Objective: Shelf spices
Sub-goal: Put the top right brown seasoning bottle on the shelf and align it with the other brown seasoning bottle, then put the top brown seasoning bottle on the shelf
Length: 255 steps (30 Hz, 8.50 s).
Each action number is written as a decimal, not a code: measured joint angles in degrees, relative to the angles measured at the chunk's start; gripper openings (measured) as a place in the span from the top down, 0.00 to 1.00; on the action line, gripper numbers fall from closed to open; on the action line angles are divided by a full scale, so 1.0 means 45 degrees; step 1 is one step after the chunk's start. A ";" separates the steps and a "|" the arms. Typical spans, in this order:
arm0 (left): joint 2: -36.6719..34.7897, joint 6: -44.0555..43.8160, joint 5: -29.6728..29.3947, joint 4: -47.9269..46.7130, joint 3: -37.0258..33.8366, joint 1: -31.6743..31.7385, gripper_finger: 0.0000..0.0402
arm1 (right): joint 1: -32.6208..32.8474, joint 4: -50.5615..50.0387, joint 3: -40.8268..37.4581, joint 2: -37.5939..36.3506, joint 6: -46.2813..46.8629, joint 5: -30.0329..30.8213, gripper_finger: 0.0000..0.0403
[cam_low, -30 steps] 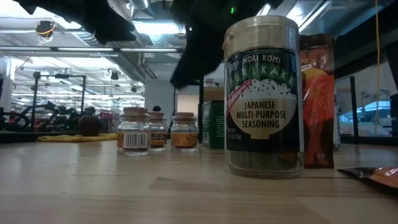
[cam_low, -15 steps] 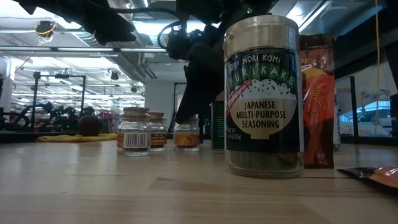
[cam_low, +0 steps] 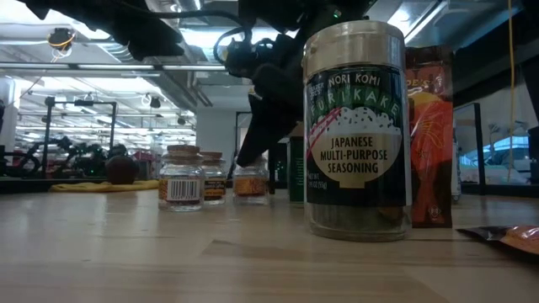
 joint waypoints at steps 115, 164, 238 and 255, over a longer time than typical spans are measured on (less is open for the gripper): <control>0.0005 0.0019 -0.0005 -0.0102 0.0000 0.0010 0.45 | -0.6164 -0.0174 -0.1160 -0.3851 0.0039 0.2437 0.55; 0.0000 0.0106 -0.0005 -0.0092 0.0005 0.0014 0.45 | -0.3130 -0.0585 -0.1132 -0.5818 0.0881 0.1060 0.57; 0.0003 -0.0153 0.0005 -0.0396 0.0005 0.0010 0.45 | -0.0488 0.1834 0.0509 -0.1318 -0.1356 -0.0511 0.55; 0.0004 -0.0194 0.0005 -0.0392 0.0005 0.0010 0.45 | -0.4472 -0.1249 0.0559 -0.5824 -0.1348 0.3522 0.55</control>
